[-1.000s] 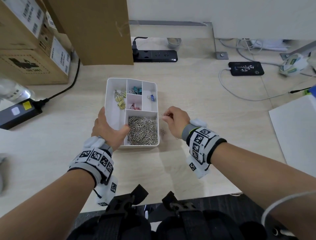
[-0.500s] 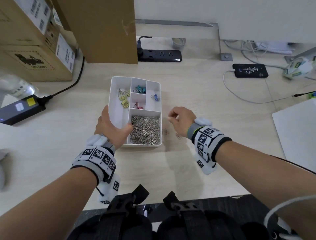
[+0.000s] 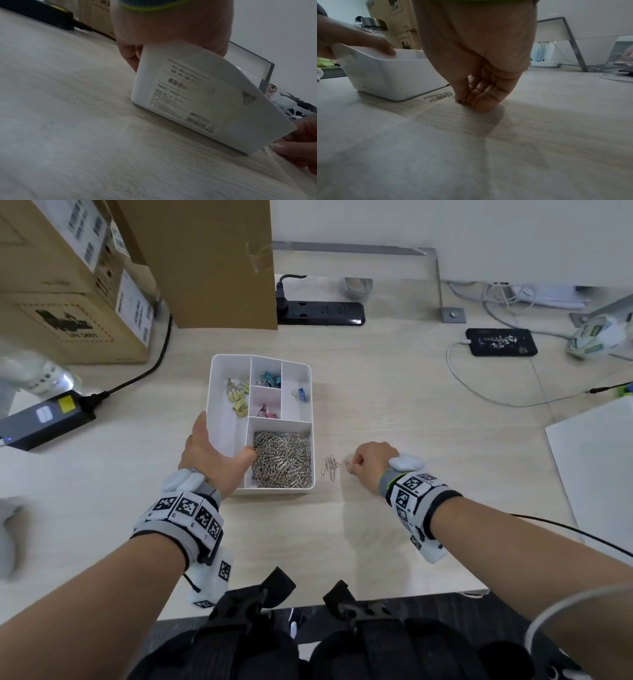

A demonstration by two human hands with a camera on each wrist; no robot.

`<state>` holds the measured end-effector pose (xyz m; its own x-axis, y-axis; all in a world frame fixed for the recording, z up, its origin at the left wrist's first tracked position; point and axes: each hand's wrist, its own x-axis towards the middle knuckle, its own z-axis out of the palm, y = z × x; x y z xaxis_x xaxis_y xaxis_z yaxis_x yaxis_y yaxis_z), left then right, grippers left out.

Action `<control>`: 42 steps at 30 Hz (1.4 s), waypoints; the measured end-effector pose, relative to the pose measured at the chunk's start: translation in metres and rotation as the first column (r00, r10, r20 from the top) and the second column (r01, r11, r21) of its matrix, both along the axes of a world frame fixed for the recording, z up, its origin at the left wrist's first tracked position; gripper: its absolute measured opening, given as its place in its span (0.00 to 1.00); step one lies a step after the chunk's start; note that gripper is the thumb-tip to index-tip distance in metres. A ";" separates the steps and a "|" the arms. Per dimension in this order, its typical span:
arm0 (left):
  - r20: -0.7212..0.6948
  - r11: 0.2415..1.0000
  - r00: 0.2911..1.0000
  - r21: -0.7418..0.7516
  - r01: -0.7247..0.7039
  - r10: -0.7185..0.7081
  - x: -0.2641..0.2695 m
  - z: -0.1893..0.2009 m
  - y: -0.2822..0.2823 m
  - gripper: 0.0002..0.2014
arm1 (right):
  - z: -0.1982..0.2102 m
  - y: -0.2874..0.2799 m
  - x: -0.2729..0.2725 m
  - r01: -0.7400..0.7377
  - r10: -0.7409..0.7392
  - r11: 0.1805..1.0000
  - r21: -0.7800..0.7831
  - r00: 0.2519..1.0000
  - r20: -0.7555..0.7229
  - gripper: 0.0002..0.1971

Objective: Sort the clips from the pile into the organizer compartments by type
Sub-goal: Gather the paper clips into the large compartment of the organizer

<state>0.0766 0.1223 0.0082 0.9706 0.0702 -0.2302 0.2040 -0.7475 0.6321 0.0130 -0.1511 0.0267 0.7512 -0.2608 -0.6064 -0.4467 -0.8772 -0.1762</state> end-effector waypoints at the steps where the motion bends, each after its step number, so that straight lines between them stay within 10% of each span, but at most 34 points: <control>1: 0.002 1.000 1.000 -0.005 0.001 -0.001 0.000 0.000 0.001 0.47 | 0.000 0.005 0.000 0.012 -0.012 1.000 0.012 1.000 0.019 0.12; 11: 0.010 1.000 1.000 -0.005 0.008 -0.008 0.000 -0.002 0.001 0.48 | -0.011 0.044 -0.003 0.096 -0.090 0.994 -0.048 0.990 0.105 0.26; 23: -0.010 1.000 1.000 -0.006 0.016 -0.016 0.001 -0.001 0.002 0.47 | -0.022 0.051 0.009 -0.179 0.197 0.972 -0.150 0.973 0.118 0.12; 33: -0.014 1.000 1.000 -0.002 0.010 -0.010 -0.001 -0.001 0.002 0.48 | -0.006 0.030 0.005 0.244 -0.302 0.938 0.244 0.924 0.236 0.06; 42: 0.002 1.000 1.000 0.013 0.003 -0.003 -0.002 0.000 0.000 0.47 | 0.013 0.064 0.026 -0.010 -0.178 0.908 0.418 0.895 0.408 0.07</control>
